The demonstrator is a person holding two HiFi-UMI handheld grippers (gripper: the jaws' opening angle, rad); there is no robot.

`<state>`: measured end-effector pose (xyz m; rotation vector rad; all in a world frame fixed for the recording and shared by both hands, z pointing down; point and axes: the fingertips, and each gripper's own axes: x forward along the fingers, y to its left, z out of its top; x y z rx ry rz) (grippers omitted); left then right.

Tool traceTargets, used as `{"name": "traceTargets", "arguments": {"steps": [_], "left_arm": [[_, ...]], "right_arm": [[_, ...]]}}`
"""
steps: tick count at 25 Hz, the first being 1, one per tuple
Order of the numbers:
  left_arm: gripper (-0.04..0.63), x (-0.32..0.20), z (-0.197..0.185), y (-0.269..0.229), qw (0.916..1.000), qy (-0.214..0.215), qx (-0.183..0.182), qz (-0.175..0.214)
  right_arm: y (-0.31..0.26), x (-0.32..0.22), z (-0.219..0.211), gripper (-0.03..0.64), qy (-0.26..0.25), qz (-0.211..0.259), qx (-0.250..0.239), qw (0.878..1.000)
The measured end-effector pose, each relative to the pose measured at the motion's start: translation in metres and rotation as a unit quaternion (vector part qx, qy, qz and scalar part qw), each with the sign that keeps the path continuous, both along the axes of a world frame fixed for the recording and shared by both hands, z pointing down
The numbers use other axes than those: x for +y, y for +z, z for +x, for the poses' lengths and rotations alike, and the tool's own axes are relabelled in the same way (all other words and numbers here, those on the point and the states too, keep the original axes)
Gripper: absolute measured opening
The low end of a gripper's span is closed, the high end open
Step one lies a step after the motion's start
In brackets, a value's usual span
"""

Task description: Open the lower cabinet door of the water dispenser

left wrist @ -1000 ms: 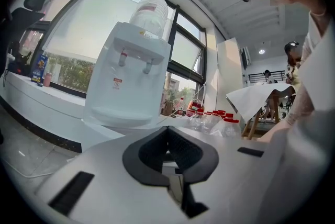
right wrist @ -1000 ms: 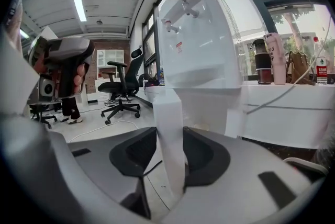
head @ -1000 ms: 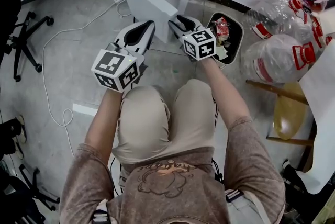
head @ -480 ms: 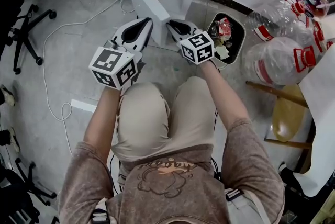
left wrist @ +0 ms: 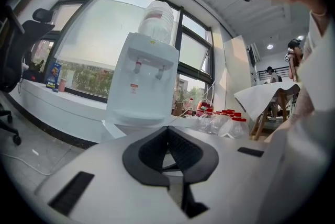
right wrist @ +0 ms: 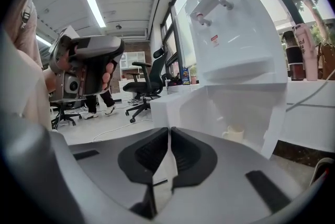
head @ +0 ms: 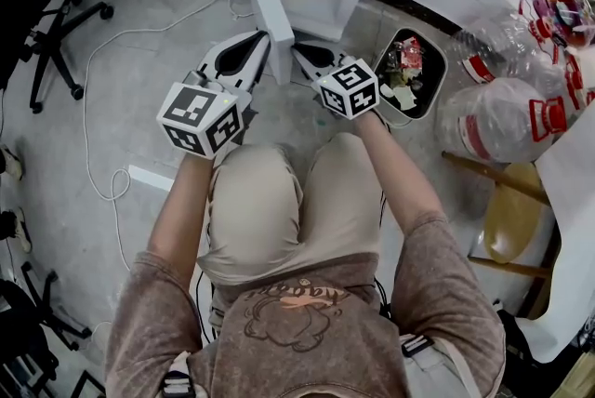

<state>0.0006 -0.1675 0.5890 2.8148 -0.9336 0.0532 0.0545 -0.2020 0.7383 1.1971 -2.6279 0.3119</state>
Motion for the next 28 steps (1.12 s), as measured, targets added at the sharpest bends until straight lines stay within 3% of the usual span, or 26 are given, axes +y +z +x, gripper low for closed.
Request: {"name": "traceTargets", "arguments": {"steps": [28], "left_arm": [[0.014,-0.016,-0.087,0.006,0.9958,-0.090,-0.010,-0.005]], "right_arm": [[0.001,-0.008,-0.118,0.017,-0.118,-0.002,-0.034,0.992]]}}
